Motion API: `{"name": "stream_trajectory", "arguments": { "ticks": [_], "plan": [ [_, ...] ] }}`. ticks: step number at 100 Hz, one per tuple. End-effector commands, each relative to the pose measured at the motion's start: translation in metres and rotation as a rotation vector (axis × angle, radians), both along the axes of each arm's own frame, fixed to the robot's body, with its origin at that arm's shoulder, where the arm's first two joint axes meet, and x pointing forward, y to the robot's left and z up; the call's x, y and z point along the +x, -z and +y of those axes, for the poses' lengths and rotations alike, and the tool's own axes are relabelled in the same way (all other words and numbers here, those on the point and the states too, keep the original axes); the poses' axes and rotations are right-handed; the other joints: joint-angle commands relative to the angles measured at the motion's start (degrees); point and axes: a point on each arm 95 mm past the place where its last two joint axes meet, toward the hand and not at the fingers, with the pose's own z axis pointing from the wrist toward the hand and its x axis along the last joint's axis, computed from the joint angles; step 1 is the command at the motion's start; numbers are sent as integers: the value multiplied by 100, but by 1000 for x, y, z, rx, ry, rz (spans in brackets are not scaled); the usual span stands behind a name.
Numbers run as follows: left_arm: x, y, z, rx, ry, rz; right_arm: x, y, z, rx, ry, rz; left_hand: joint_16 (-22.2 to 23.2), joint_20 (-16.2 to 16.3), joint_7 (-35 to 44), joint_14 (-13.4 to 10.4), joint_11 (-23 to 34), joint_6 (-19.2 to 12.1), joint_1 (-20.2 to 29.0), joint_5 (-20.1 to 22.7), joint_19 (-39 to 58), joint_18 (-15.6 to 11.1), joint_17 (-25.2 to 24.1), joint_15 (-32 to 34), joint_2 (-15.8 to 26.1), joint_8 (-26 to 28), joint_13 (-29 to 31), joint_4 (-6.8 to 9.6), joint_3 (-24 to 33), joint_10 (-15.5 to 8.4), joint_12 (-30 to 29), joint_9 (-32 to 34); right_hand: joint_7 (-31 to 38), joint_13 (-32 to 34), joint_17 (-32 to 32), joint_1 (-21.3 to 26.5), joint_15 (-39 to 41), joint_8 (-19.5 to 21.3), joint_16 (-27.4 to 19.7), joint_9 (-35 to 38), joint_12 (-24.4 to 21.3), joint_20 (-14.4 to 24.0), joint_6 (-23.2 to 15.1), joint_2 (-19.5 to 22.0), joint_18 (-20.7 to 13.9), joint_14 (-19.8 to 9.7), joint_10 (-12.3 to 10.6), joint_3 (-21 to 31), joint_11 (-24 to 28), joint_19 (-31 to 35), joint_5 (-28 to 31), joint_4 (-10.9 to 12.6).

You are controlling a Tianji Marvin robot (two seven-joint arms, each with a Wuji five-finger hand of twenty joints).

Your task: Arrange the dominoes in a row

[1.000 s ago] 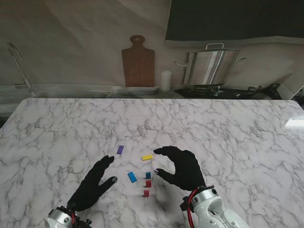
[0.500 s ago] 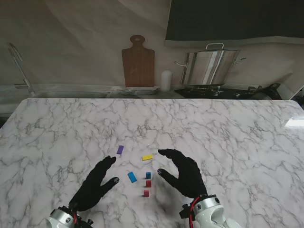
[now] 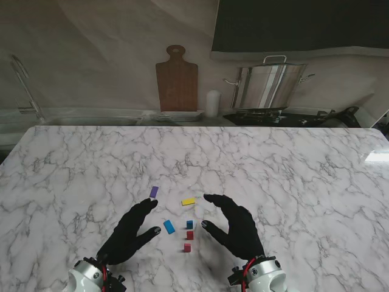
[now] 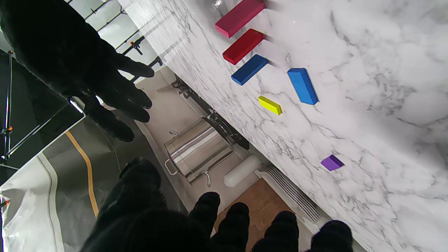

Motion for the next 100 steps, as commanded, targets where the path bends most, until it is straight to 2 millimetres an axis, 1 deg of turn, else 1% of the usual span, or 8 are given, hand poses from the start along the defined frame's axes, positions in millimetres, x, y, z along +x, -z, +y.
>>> {"name": "stream_trajectory", "arguments": {
  "ticks": [1,10,23,35,46,54,75,100],
  "plan": [
    [1,2,-3,20,34,15,-2,1,-2,-5,2,6,162,181,94,-142,61,-110,176,22,110,-162,-32,49,-20,99,8,142,-16,-16,120,68,19,-40,-37,-174,-47,184,-105,-110,40,167,-211,-53,17,-25,-20,-133,150,38,-46,95],
    [5,3,-3,51,59,8,-2,0,-4,-15,3,8,319,372,125,-147,60,-119,175,45,198,-164,-57,72,-31,130,8,139,-12,-17,169,100,58,19,-27,-246,-19,294,-33,-180,101,313,-217,-124,171,149,12,-175,120,158,-24,79],
    [14,0,-1,130,104,-38,-2,0,-6,-11,9,15,498,617,156,-150,71,-154,208,81,315,-161,-77,130,-95,164,17,140,0,-14,196,170,86,28,-28,-235,-30,347,-14,-158,154,360,-197,-145,194,139,40,-195,123,180,9,71],
    [28,-3,6,237,166,-102,-2,-2,-7,-7,13,12,796,1065,240,-157,83,-333,285,158,499,-169,-128,205,-258,242,14,155,16,-15,215,274,104,46,-15,-205,-35,386,0,-139,188,398,-190,-133,189,131,59,-216,112,199,33,70],
    [41,-6,14,360,254,-153,-1,-3,-7,-1,15,10,1199,1765,336,-129,126,-462,330,200,787,-179,-206,372,-433,355,42,191,52,-19,261,396,117,69,21,-174,-30,410,12,-127,210,431,-183,-128,189,129,59,-234,108,228,58,73],
    [50,-7,18,416,297,-159,-1,-4,-7,4,14,12,1316,1984,381,-105,189,-604,455,234,842,-185,-125,527,-568,404,94,214,89,-24,312,460,128,96,108,-138,-24,429,20,-120,225,477,-179,-115,180,140,71,-244,104,292,78,78],
    [67,-6,17,538,325,-167,-1,-4,-7,6,11,15,1585,2289,490,-30,524,-574,563,388,931,-157,125,955,-732,473,214,249,174,-8,524,573,155,178,166,-61,4,464,40,32,292,580,-168,-118,201,172,88,-255,235,419,121,97],
    [87,-10,-2,584,328,-163,-2,-4,-8,6,11,20,1672,2466,528,28,933,-426,528,462,943,-163,204,1168,-683,469,290,238,202,-11,509,460,192,224,199,-41,21,488,55,34,288,659,-156,-117,218,172,101,-236,273,517,185,111]
  ]
}}
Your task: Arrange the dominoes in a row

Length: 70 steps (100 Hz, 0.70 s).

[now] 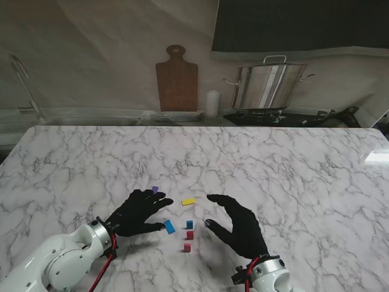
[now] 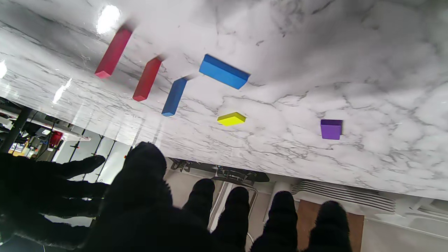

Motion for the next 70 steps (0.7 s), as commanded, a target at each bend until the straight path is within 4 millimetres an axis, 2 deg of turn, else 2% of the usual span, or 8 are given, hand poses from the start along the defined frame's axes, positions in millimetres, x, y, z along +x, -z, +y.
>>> {"name": "stream_trajectory", "arguments": {
  "ticks": [1,27,44,70],
  "plan": [
    [6,-2,-7,24,7,0,-2,0,0,2,3,7,65,184,48,45,132,41,162,52,32,-91,52,6,-13,43,14,122,115,-15,9,-51,96,53,-6,-39,22,130,55,22,58,103,-152,-113,-1,-14,-41,-91,79,84,74,112],
    [34,3,-30,105,-7,-7,-2,-1,-2,8,11,5,84,212,53,78,212,56,144,57,27,-74,87,104,-1,42,-20,120,111,-2,-16,-83,122,94,38,-56,41,138,68,53,48,160,-138,-132,13,5,-26,-37,72,169,119,115],
    [55,10,-40,136,-13,7,-2,-1,-4,19,15,10,68,223,72,64,250,-4,127,59,23,-86,98,106,33,52,-26,114,109,-21,-26,-120,142,116,44,-62,51,140,78,74,46,195,-130,-135,25,16,-27,8,67,220,150,113],
    [80,19,-53,167,-17,31,-1,-2,-5,22,20,8,72,239,127,76,319,90,141,132,30,-68,136,145,0,71,-3,118,121,-19,-27,-78,162,119,49,-80,52,137,82,84,48,226,-123,-153,27,7,-22,58,67,268,172,109]
  ]
}}
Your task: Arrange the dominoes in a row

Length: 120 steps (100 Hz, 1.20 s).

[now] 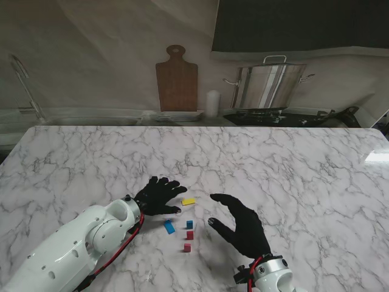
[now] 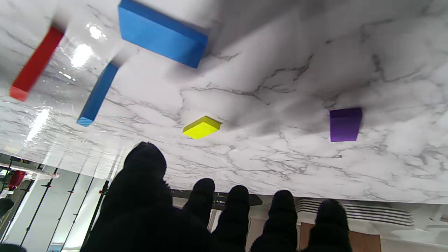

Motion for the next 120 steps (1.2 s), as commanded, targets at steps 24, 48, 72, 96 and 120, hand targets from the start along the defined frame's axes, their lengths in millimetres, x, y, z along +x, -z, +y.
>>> {"name": "stream_trajectory", "arguments": {
  "ticks": [24,48,72,96,120],
  "plan": [
    [17,6,-22,39,26,-5,-1,-2,1,7,3,-1,85,162,156,124,141,33,171,211,54,-15,147,161,-125,85,23,119,150,6,-35,-41,107,61,15,-90,53,120,85,76,47,121,-120,-165,26,4,-25,86,60,116,135,104],
    [23,14,-27,110,33,-21,-1,-2,1,10,3,-1,77,175,215,160,281,137,142,238,100,-15,229,240,-227,87,68,90,173,37,-4,77,120,67,19,-96,55,115,86,84,48,134,-118,-169,29,-3,-26,114,59,135,154,101],
    [27,19,-29,130,22,-22,-1,-2,0,10,5,2,77,183,350,177,381,1,273,347,179,4,292,335,-352,112,151,70,301,15,-14,107,137,68,28,-102,55,110,87,87,49,150,-112,-180,27,8,-19,131,59,161,178,96],
    [29,23,-31,140,28,-10,-1,-3,-1,10,7,1,37,94,624,184,443,15,191,433,820,-28,65,412,-497,120,172,3,590,10,-55,129,153,79,39,-100,63,106,90,95,49,170,-107,-190,33,11,-28,145,58,193,205,94],
    [31,27,-33,156,41,-35,-1,-3,-1,9,7,1,66,-423,1650,196,616,-60,-232,434,1971,-57,-122,605,-1257,763,362,-121,2010,-23,-35,289,166,88,50,-104,70,101,95,98,49,196,-104,-194,41,8,-16,156,53,235,224,92]
  ]
}}
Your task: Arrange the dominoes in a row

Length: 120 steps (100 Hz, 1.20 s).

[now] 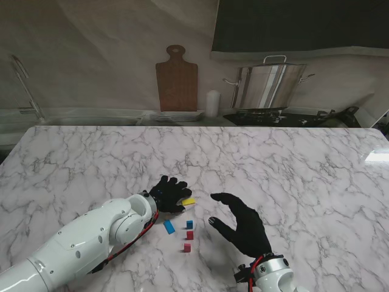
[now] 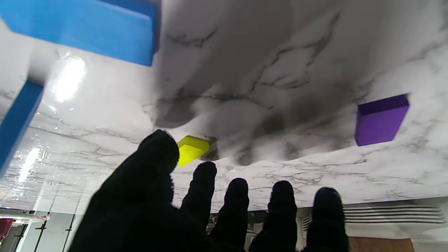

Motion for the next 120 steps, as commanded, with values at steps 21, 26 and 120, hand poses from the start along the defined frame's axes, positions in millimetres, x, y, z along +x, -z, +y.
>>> {"name": "stream_trajectory", "arguments": {
  "ticks": [21,26,120],
  "plan": [
    [3,5,-2,4,16,-20,-2,0,1,0,-1,8,75,-331,1575,125,263,-616,10,207,844,11,-145,241,-511,808,239,-214,991,-77,-23,289,35,93,-3,-106,74,61,98,100,49,211,-98,-75,37,11,-16,90,54,147,109,90],
    [3,5,-3,4,20,-23,-2,0,1,0,-1,8,72,-360,1758,115,292,-706,91,250,907,7,-139,261,-604,889,272,-259,1056,-96,-19,337,34,94,0,-104,75,59,99,104,50,216,-104,-76,40,16,-18,93,55,156,107,90],
    [-6,-3,-16,-21,19,-19,-2,0,0,-6,-2,7,44,-603,504,138,241,60,-353,464,1090,0,-235,226,-469,-284,290,-249,865,-65,-36,392,50,109,18,-98,83,44,108,98,50,282,-98,-98,43,13,-19,119,50,250,113,86]
  ]
}}
